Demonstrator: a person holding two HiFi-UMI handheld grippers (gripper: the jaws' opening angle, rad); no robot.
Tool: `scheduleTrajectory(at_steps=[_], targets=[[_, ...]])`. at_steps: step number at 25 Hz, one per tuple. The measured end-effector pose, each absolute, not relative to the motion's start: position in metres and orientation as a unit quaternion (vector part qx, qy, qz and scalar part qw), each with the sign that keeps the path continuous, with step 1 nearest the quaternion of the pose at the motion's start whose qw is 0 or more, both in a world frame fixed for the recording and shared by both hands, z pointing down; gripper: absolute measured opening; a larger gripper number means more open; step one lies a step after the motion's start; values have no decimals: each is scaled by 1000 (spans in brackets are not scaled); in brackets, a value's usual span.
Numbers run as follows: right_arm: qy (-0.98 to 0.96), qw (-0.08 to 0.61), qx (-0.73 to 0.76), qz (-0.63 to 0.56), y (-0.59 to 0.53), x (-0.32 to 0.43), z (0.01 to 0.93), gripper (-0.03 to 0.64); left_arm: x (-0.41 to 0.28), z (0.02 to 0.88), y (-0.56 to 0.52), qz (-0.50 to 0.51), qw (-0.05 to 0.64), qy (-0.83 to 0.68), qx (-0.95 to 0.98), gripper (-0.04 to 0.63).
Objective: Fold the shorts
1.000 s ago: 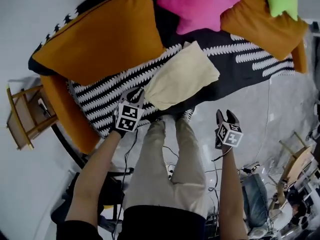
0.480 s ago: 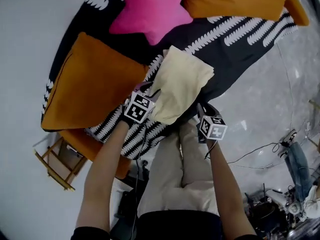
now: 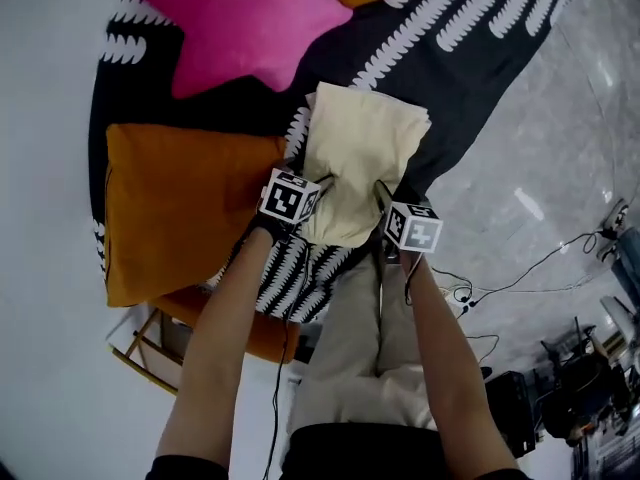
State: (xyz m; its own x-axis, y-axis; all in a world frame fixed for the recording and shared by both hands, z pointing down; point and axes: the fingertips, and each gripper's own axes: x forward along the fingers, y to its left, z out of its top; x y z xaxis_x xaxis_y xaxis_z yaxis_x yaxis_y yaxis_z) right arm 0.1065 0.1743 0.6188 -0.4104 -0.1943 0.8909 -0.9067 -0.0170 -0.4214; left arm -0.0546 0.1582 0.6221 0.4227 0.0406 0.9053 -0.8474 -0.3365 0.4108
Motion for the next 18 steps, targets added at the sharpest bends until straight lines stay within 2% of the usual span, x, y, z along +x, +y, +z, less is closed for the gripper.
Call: scheduleTrajectory(at_steps=[3, 6, 9, 11, 13, 14, 16, 18], targets=[[-629, 321, 433, 561, 172, 96, 615, 193, -57, 619, 160, 452, 462, -333, 687, 325], [-631, 332, 431, 554, 177, 101, 608, 104, -47, 614, 173, 478, 421, -307, 707, 264], [-630, 318, 431, 563, 178, 103, 600, 28, -38, 611, 176, 475, 412, -294, 720, 200], [-622, 310, 440, 569, 180, 109, 599, 23, -35, 610, 170, 469, 410, -302, 722, 159], [-616, 303, 444, 576, 181, 117, 602, 26, -32, 614, 167, 467, 418, -313, 714, 176], [-616, 300, 442, 579, 181, 117, 604, 35, -31, 618, 166, 461, 436, -320, 704, 201], [-622, 297, 432, 581, 180, 114, 609, 65, -31, 624, 165, 435, 484, -332, 683, 198], [-631, 304, 418, 579, 177, 109, 614, 84, -35, 622, 161, 414, 505, -337, 678, 149]])
